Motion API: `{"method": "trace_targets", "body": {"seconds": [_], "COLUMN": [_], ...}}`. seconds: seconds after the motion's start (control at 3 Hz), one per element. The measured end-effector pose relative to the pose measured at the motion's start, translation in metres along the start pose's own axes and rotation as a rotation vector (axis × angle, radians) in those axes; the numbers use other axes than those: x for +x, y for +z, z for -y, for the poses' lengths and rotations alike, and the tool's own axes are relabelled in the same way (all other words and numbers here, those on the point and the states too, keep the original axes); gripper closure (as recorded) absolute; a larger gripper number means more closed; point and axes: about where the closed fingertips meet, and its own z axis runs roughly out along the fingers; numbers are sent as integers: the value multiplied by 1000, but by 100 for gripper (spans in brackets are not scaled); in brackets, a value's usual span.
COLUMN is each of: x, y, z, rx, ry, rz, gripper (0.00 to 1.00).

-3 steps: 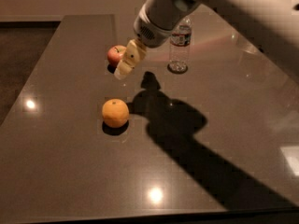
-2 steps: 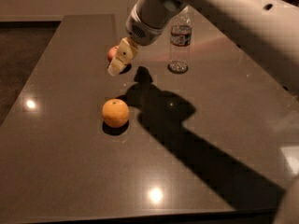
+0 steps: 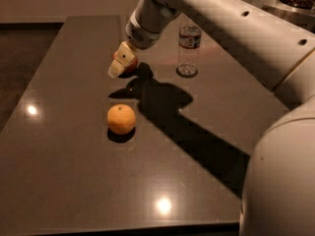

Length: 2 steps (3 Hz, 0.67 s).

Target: Move apple near orange

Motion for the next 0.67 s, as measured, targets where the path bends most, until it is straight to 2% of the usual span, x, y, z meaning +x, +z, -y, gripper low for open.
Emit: {"method": "trace_targets", "body": {"seconds": [0.33, 0.67], "x": [-8, -13], "y": [23, 43], "z": [3, 12], "rx": [-17, -31], "ry": [9, 23], "rz": [3, -11], "gripper": [0, 22]}}
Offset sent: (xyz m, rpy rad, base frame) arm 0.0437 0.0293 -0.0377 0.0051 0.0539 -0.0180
